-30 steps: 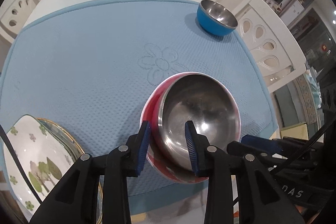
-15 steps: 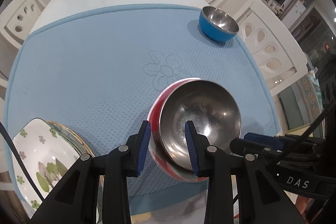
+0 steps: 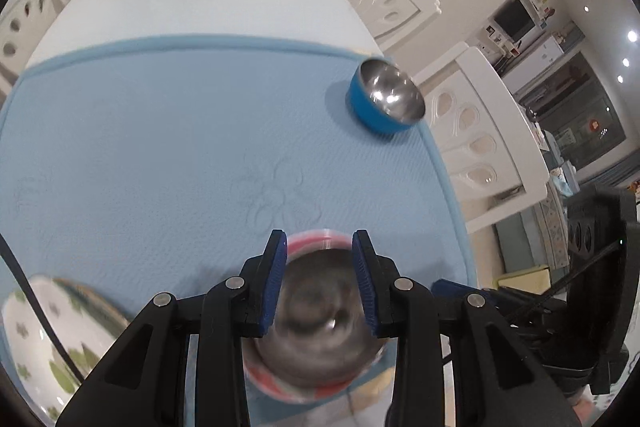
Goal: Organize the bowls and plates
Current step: 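Open both grippers and withdraw from the nested bowls, then move both grippers to the blue-exterior steel bowl and close on its rim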
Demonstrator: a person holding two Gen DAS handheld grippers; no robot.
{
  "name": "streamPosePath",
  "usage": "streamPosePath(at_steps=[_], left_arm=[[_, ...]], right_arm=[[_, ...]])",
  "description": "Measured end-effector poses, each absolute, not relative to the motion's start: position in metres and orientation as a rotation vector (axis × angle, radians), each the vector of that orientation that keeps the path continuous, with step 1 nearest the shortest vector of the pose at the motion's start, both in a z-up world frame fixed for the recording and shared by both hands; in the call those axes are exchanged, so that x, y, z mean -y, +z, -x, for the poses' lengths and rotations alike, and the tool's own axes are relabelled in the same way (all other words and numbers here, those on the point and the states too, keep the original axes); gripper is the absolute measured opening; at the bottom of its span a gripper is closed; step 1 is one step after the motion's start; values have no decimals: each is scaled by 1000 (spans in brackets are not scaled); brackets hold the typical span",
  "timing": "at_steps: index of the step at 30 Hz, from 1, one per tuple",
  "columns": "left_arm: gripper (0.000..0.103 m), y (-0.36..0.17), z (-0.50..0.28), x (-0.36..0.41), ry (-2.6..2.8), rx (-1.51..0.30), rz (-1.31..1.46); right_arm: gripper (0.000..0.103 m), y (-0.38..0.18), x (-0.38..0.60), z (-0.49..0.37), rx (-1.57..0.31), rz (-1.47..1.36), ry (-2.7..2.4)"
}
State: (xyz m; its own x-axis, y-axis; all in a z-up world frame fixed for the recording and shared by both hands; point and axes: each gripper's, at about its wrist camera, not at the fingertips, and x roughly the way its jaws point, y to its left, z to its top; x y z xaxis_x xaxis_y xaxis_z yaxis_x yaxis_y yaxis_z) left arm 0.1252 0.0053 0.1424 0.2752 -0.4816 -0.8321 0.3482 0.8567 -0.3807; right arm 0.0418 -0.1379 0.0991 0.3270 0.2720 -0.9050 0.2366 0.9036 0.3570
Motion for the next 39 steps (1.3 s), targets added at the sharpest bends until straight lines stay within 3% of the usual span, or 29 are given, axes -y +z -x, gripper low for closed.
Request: streamPosePath(at_steps=[3,5,13,28,37,39], left_arm=[[46,147,-146,5,-574,-1176,169],[49,149,-160,10,-579,-1175,212],[49,149,-216,71,-642,-1197,153],[49,75,-295,162,-649,-1320,-39],[40,34,-319,177,-665,-1389,-32],[34,29,-321,181,-677,-1398,-28]], right_arm=[[50,108,153,-48,-1238,-470,5],[50,111,166,-52,-1229,-474,-20],[51,109,245,-91,-1186,-578,-92],[51,79,307,-190,-1123,-601,-110],[51,45,319,-226,-1152,-624,-65],[43,43,320,-229,-1144,-610,-55]])
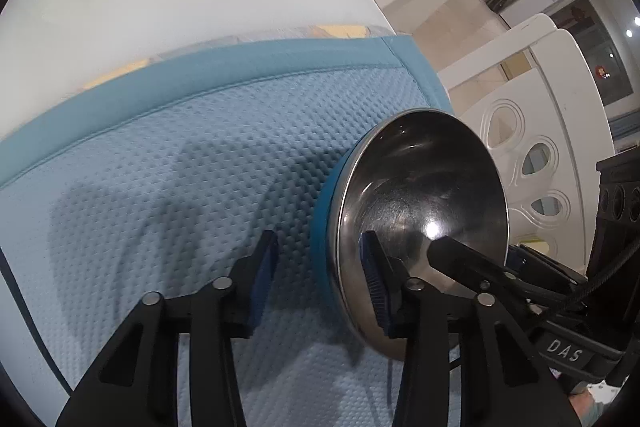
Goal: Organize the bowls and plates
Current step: 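Lift the blue steel bowl with both grippers and carry it to the bowl stack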
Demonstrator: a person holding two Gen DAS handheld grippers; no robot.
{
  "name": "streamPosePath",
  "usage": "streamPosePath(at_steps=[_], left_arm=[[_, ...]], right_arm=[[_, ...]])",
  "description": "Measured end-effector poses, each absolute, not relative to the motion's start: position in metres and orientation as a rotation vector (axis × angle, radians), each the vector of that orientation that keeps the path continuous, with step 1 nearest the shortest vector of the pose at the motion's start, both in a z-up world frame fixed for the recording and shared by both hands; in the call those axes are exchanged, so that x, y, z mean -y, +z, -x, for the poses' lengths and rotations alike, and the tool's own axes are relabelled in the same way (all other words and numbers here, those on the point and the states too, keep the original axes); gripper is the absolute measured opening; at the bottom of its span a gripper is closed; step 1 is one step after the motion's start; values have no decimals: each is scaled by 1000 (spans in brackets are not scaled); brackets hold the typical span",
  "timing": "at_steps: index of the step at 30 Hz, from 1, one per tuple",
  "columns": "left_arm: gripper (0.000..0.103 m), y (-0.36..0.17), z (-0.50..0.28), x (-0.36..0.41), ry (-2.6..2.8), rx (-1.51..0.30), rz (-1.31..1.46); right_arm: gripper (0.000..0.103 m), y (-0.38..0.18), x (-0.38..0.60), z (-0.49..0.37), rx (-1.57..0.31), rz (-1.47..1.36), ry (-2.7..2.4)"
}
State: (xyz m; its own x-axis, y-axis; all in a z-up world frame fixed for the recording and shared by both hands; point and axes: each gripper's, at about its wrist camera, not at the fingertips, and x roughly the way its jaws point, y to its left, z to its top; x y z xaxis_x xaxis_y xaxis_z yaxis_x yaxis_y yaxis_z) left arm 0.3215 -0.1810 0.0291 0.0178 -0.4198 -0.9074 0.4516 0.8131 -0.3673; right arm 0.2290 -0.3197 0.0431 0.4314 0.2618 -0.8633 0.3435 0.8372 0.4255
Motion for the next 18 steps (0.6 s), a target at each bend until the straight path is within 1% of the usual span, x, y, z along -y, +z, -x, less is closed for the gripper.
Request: streamPosePath(at_steps=[2,3,4,7,12,18], left_arm=[[28,26,-321,183,-692,-1395,-21],[21,25,-321,184,-697,-1392,-19],[19,25,-320,185,-706,-1386,-13],[17,26,-319,185,-706,-1364,-9],[16,39,-310,178,-718,-1332,-1],[16,71,-294,163,-718,-1286,27]], right_arm=[[35,40,318,-234,-1154,-584,-44],[32,37,317,-236,-1161,-576,-41],[30,35,316,-237,-1166,-576,-39],[26,31,316,-237,-1170,-576,-48],[25,36,315,-236,-1160,-571,-54],[26,65,305,-224,-1120,-535,-51]])
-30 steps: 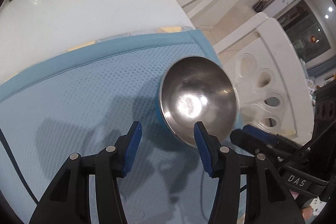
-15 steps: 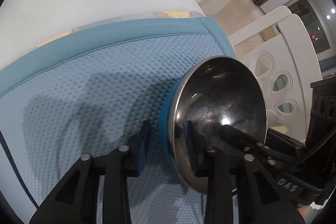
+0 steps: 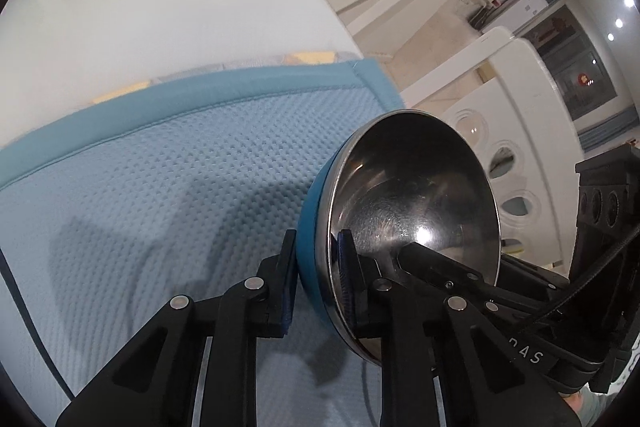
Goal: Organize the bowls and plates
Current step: 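Lift the blue steel bowl with both grippers and carry it to the bowl stack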
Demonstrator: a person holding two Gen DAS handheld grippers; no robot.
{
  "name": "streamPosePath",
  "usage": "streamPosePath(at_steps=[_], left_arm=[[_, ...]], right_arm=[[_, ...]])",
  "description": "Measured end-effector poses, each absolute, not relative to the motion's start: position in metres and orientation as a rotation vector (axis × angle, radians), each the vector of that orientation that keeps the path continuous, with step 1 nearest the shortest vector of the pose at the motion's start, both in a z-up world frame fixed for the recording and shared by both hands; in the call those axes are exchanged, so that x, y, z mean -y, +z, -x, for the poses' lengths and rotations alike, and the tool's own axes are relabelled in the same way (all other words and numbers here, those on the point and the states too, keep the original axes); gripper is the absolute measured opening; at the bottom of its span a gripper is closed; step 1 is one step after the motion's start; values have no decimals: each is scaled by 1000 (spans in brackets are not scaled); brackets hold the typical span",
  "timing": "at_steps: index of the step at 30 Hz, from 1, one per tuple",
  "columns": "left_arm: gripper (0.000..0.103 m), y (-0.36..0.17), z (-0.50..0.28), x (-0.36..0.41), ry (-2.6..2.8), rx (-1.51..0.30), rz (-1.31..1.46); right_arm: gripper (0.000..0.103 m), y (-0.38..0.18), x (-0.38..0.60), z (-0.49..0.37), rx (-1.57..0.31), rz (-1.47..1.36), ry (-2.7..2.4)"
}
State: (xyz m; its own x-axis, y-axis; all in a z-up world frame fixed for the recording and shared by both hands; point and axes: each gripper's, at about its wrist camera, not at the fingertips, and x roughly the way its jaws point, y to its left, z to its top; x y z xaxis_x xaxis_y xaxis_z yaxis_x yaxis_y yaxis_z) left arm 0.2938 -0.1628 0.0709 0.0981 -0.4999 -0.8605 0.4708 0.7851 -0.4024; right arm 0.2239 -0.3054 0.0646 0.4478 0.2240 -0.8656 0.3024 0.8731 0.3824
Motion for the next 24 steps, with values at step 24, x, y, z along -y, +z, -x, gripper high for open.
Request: streamPosePath(at_steps=[24], left_arm=[[16,189,-165,60,-628,-1078,65]], right_arm=[[26,172,219,-112,-1018,-507,25]])
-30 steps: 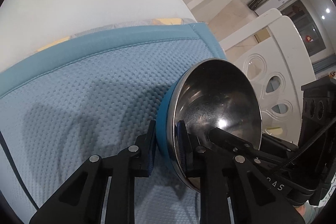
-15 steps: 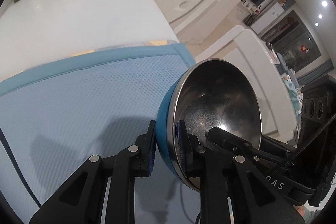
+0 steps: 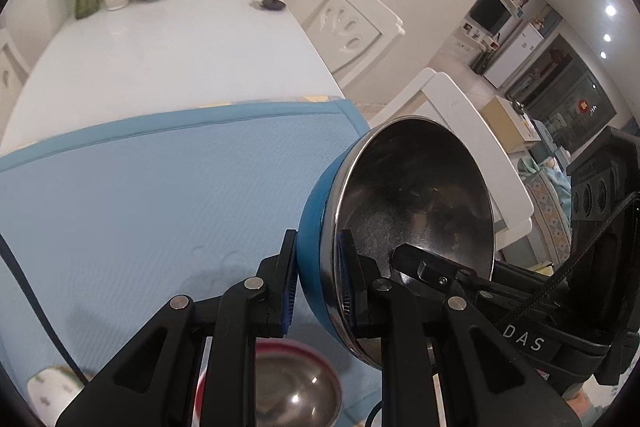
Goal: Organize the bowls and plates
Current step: 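Lift the blue steel bowl with both grippers and carry it to the bowl stack, then lower the blue steel bowl into the red steel bowl and open both grippers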
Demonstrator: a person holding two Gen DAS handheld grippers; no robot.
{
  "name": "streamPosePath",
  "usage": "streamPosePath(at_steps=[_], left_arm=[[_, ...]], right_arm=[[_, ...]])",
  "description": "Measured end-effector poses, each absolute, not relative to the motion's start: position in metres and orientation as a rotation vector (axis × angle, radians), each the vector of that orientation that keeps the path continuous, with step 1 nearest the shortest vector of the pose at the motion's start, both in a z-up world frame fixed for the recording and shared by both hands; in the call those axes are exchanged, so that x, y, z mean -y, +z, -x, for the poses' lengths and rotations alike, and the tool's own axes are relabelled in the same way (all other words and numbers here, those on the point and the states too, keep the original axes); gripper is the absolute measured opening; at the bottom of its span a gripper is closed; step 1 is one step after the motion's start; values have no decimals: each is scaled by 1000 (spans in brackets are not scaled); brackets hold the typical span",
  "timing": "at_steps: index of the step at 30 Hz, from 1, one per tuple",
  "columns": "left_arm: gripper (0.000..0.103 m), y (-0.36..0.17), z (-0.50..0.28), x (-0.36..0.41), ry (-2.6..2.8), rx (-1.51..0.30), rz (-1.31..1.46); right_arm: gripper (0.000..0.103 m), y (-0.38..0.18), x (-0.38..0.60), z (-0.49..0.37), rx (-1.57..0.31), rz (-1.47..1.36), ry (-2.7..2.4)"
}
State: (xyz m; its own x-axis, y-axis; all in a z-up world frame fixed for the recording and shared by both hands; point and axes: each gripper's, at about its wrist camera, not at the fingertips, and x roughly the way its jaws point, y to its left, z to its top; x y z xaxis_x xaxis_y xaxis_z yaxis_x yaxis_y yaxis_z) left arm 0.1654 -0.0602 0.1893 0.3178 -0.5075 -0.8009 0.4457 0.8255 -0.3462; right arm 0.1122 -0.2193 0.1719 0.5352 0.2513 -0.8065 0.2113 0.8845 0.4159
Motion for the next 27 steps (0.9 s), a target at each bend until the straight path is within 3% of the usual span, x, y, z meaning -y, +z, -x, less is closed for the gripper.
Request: streamPosePath(at_steps=[17,27], left_arm=[[16,141,-105,-9,-524,-1218,180],[16,108,-74,-6,-488,-1265,62]], right_arm=[[26,134,148,-62,-1168,-508,65],[26,92,138,-46,-1270,-525,62]])
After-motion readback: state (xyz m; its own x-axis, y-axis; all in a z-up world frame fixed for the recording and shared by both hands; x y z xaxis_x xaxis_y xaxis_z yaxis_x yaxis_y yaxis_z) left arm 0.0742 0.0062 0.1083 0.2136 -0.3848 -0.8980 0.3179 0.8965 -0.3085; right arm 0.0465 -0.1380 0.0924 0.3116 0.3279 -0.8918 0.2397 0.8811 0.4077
